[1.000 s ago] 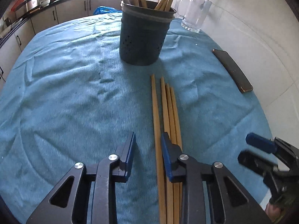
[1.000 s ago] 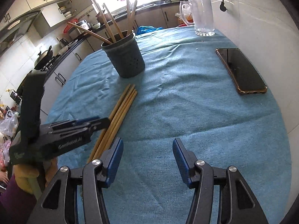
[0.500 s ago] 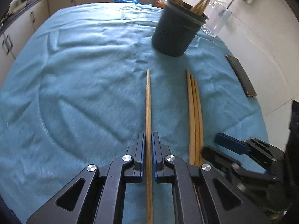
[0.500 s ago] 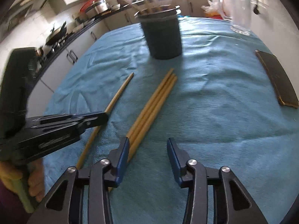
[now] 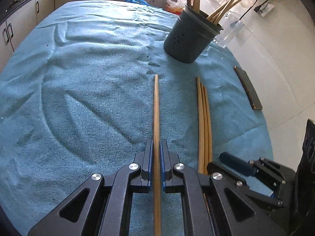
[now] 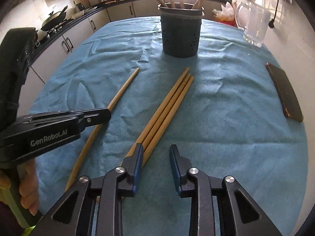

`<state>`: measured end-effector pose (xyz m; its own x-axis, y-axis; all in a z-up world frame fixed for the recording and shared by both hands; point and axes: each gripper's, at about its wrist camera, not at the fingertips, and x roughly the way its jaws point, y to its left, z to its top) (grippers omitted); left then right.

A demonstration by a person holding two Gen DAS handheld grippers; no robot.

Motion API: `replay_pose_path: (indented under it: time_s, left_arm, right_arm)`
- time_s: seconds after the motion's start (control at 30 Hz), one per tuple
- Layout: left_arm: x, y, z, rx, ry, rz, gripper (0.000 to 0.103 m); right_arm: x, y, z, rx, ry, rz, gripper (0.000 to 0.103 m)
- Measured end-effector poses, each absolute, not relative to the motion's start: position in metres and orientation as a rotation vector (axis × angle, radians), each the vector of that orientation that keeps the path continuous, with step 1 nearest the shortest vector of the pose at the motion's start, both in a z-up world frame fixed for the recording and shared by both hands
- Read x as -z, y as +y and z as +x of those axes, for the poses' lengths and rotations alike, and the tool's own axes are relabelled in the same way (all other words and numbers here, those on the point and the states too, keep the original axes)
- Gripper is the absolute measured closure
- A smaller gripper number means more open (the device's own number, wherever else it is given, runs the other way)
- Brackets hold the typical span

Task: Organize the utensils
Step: 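Close the left gripper on a chopstick while the right gripper grasps another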

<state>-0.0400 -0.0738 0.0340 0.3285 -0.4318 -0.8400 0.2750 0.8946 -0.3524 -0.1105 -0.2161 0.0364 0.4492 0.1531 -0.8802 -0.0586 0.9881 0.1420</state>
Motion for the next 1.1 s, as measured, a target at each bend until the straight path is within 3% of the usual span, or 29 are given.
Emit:
replay_pose_path:
  time_s: [0.4,0.8,0.93,1.03,1.1]
  left_arm:
    - [-0.031,-0.069,-0.038,0.479,1.147,-0.189,0.097]
    - [-0.029,-0.066,-0.035,0.431,1.197,-0.237,0.097]
    - [-0.033,-0.063,-0.044,0.421,1.225,-0.187,0.097]
    - [-0.043,-0.065,-0.043,0.423,1.195,-0.143,0.097]
    - [-0.048,-0.070,-0.036,0.405,1.175,-0.097,0.095]
  right_arm:
    - [-0.035,-0.225,-0.101,-0.070,1.099,0.213,0.081]
    - [-0.032,-0.236,-0.080,-0.012,1.145,0.119,0.095]
    - [-0.031,-0.268,-0.102,0.015,1.176,0.123,0.093]
    - [-0.031,-0.287,-0.109,0.011,1.188,0.154,0.082]
    - [-0.031,-0.292,-0.107,0.007,1.187,0.150,0.081]
